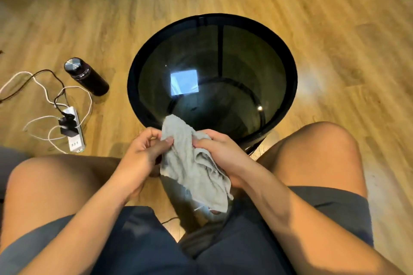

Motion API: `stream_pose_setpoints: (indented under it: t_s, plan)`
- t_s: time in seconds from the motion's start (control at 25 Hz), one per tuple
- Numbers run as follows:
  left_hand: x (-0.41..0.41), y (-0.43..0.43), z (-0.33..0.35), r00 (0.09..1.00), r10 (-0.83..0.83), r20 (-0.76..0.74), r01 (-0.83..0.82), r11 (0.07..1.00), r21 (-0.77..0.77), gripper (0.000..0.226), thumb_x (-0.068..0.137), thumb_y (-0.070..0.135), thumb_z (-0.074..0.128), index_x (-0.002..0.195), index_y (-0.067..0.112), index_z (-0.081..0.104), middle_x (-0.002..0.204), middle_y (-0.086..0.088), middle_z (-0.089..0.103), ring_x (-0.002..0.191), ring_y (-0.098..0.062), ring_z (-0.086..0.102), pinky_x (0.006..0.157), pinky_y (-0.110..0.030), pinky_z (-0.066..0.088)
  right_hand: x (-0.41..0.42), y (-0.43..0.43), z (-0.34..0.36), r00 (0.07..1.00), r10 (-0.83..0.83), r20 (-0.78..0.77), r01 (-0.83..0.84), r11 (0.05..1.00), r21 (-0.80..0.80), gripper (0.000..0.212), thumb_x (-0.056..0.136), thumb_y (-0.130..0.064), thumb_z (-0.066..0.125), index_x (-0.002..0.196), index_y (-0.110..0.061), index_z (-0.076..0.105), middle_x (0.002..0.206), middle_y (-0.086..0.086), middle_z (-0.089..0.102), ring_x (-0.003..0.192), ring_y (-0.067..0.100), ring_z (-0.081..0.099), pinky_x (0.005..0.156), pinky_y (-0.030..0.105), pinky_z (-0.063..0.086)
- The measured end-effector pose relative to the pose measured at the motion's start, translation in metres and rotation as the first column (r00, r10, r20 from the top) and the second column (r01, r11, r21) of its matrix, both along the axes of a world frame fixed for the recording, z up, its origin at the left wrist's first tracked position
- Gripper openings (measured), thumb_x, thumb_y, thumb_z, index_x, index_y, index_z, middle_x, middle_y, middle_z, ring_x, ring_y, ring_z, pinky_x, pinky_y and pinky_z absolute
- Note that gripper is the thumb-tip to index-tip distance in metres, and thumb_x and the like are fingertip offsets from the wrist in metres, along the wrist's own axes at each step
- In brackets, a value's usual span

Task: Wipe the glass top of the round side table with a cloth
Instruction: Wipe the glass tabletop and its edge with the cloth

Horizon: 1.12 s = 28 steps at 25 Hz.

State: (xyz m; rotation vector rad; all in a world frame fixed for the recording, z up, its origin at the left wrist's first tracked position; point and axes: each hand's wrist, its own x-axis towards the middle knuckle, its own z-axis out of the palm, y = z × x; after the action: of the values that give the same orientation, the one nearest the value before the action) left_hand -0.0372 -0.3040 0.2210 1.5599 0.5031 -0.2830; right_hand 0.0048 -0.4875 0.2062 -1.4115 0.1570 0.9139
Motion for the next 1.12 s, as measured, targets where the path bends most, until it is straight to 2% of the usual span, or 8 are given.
stream_pose_setpoints:
  t_s: [0.2,0.4,0.52,0.64,0.72,0.84,0.96,1.12]
  plan:
    - [0.002,-0.002,0.001,0.997,0.072,-0.018,-0.072,0.997,-0.003,0.013,0.092,0.027,0.063,0.087,0.016,0.06,0.083,-0.007,0.066,0.083,-0.03,0.061,0.072,-0.043,0.049,-0.001,-0.007,0.011,0.979,0.124,-0.159,-0.087,0.971,0.224,0.024,0.094,-0.037,0.061,0.113,-0.023,0.062,0.097,-0.003,0.072,0.089,0.012,0.071,0.075,0.026,0.056]
    - [0.014,-0.003,-0.003,0.984,-0.151,0.097,0.129,0.97,0.207,0.027,0.088,0.041,0.069,0.095,0.015,0.066,0.099,-0.012,0.068,0.089,-0.025,0.066,0.079,-0.039,0.053,0.001,-0.005,0.006,0.98,-0.039,0.195,0.034,0.999,0.029,0.046,0.084,-0.015,0.072,0.125,-0.03,0.058,0.113,-0.002,0.067,0.101,0.018,0.067,0.084,0.036,0.056]
    - [0.032,0.026,-0.026,0.936,-0.336,0.1,0.134,0.606,0.784,0.022,0.091,0.034,0.064,0.105,0.018,0.065,0.121,-0.003,0.057,0.108,-0.021,0.058,0.091,-0.032,0.047,0.068,-0.032,0.021,0.754,-0.024,0.656,0.259,0.93,-0.263,0.032,0.078,-0.016,0.064,0.107,-0.029,0.067,0.098,-0.009,0.067,0.087,0.011,0.062,0.073,0.027,0.049]
    - [0.035,0.05,-0.043,0.899,-0.434,-0.063,0.249,0.387,0.888,0.035,0.091,0.036,0.063,0.121,0.02,0.06,0.137,-0.003,0.048,0.127,-0.026,0.048,0.104,-0.04,0.04,0.14,-0.07,0.032,0.672,0.286,0.683,0.397,0.64,-0.658,0.034,0.077,-0.022,0.053,0.103,-0.039,0.066,0.105,-0.007,0.069,0.099,0.021,0.064,0.079,0.035,0.05]
    - [0.032,0.054,-0.05,0.88,-0.47,-0.062,0.244,0.336,0.91,0.037,0.091,0.035,0.062,0.124,0.017,0.061,0.136,-0.005,0.05,0.129,-0.028,0.046,0.107,-0.044,0.039,0.156,-0.08,0.022,0.689,0.341,0.64,0.4,0.557,-0.728,0.038,0.077,-0.024,0.051,0.109,-0.04,0.064,0.11,-0.003,0.069,0.102,0.026,0.063,0.076,0.033,0.047]
    - [0.036,0.046,-0.048,0.896,-0.437,0.084,0.143,0.462,0.875,0.032,0.091,0.034,0.063,0.119,0.02,0.063,0.126,-0.003,0.057,0.12,-0.024,0.054,0.098,-0.039,0.044,0.139,-0.06,0.013,0.688,0.174,0.704,0.439,0.673,-0.595,0.037,0.074,-0.025,0.055,0.108,-0.034,0.066,0.099,-0.003,0.071,0.093,0.021,0.066,0.077,0.032,0.052]
    - [0.049,0.02,-0.022,0.957,-0.188,0.219,0.086,0.91,0.406,0.034,0.085,0.046,0.068,0.111,0.025,0.063,0.106,-0.005,0.067,0.101,-0.025,0.066,0.086,-0.035,0.053,0.089,-0.023,0.007,0.766,0.111,0.633,0.182,0.907,-0.38,0.036,0.072,-0.023,0.069,0.107,-0.026,0.066,0.097,-0.006,0.068,0.09,0.014,0.064,0.083,0.036,0.053]
    - [0.044,-0.01,-0.016,0.991,-0.099,0.093,0.097,0.995,0.024,0.052,0.08,0.053,0.072,0.111,0.011,0.066,0.102,-0.018,0.072,0.103,-0.036,0.068,0.085,-0.04,0.055,0.029,0.01,0.011,0.748,0.391,0.536,-0.283,0.919,-0.274,0.066,0.083,-0.019,0.066,0.143,-0.029,0.04,0.133,0.0,0.057,0.117,0.014,0.057,0.099,0.032,0.049]
